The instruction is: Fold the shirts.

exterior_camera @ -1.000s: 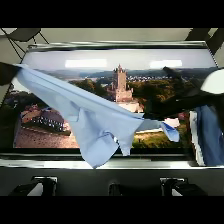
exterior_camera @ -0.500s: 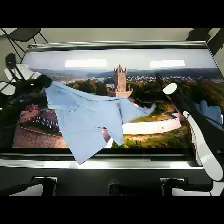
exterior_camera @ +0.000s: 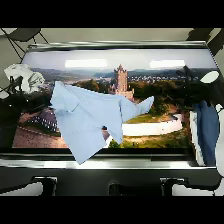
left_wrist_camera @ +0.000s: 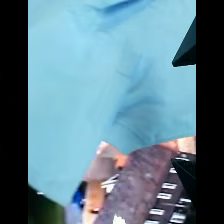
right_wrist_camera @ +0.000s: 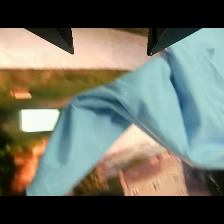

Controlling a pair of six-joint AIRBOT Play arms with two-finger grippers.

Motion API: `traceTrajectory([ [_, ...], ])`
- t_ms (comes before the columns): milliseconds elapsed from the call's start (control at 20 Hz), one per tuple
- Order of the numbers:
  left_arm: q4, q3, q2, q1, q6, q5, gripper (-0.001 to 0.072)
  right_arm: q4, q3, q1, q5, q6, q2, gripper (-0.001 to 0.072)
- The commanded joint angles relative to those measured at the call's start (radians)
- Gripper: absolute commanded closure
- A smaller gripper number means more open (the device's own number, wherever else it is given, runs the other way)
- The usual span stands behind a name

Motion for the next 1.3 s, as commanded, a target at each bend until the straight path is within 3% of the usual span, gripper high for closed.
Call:
traceTrajectory([
  [0, 0.01, -0.114, 0.005, 0.044, -0.01, -0.141, -0.0013, -0.09, -0.102, -0.027, 0.218, -0.01, 0.007, 0.0142],
  [100, -0.054, -0.202, 0.013, 0.041, 0.027, -0.144, -0.0013, -0.087, -0.175, 0.029, 0.201, -0.04, 0.007, 0.0132],
  [200, -0.139, -0.277, 0.017, 0.04, 0.081, -0.143, -0.0013, -0.086, -0.211, 0.101, 0.164, -0.041, 0.007, 0.0064],
  [250, -0.165, -0.303, 0.017, 0.04, 0.105, -0.139, 0.0032, -0.087, -0.215, 0.14, 0.151, -0.042, 0.005, 0.004],
  [350, -0.199, -0.329, 0.017, 0.041, 0.138, -0.124, 0.0046, -0.086, -0.215, 0.21, 0.126, -0.052, 0.005, 0.0036],
  [700, -0.239, -0.116, 0.016, 0.043, 0.146, -0.054, 0.0046, -0.078, -0.215, 0.322, 0.084, -0.051, 0.004, 0.0031],
  [950, -0.239, 0.14, -0.106, 0.037, -0.019, 0.249, 0.0046, 0.008, -0.215, 0.322, 0.065, -0.052, 0.004, 0.0031],
  [1250, -0.239, 0.616, -0.522, 0.032, -0.113, 0.25, 0.0043, 0.045, -0.215, 0.322, 0.008, -0.028, 0.004, 0.0013],
])
